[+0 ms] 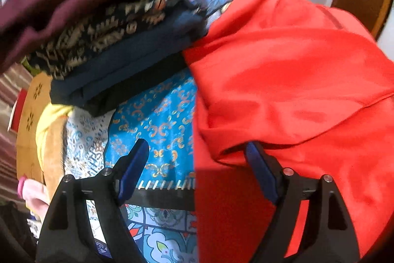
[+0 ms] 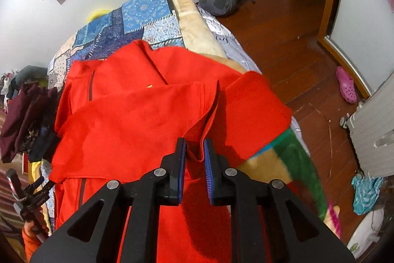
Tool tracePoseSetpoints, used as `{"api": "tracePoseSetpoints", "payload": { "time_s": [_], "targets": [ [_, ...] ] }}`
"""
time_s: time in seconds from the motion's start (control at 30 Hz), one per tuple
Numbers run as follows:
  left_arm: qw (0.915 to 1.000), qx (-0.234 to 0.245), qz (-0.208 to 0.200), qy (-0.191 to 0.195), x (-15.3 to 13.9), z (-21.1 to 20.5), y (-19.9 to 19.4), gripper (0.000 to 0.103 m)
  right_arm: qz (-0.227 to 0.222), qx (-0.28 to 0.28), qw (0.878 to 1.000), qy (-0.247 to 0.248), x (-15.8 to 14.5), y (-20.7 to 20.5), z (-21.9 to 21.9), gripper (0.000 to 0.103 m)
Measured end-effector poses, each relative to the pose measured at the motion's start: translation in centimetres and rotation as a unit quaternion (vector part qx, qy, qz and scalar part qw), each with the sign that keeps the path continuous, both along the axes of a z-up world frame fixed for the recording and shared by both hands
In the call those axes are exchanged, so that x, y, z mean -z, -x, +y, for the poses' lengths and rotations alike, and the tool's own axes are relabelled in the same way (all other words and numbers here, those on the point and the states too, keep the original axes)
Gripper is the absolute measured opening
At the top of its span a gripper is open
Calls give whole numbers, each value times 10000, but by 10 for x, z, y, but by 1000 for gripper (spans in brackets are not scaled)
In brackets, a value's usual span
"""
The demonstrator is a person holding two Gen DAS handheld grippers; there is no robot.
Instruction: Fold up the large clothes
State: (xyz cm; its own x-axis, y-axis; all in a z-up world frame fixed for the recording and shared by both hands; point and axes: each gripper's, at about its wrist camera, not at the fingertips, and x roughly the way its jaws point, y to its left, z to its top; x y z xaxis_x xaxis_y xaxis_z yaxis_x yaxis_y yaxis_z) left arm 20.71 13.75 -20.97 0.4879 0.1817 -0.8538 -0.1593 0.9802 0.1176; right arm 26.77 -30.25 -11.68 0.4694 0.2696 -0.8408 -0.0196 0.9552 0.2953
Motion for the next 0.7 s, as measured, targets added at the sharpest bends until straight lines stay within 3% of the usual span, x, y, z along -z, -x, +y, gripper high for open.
{"api": "tracePoseSetpoints", "payload": {
  "time_s": [0.1,0.27,0.37,0.47,0.6,0.7],
  "targets": [
    [9997,94,-228,37,-19,-9,1,81,-124,47,9997,210,-11,1,-4,16],
    [9970,265,-719,74,-59,-27,-7,81,-383,304,9983,313,-27,4,-21,56],
    [9952,284,-936,79,-72,-33,-18,83,-397,503,9978,160,-27,3,-35,58],
    [9945,250,-998,201,-75,-36,-30,84,-98,718,9969,-295,-10,-3,-52,58],
    [9934,296,-729,838,-60,-39,-50,84,502,766,9923,-833,24,-11,-64,58],
    [9927,334,-437,1074,-43,-46,-59,84,797,878,9886,-924,49,-16,-68,58]
  ]
}}
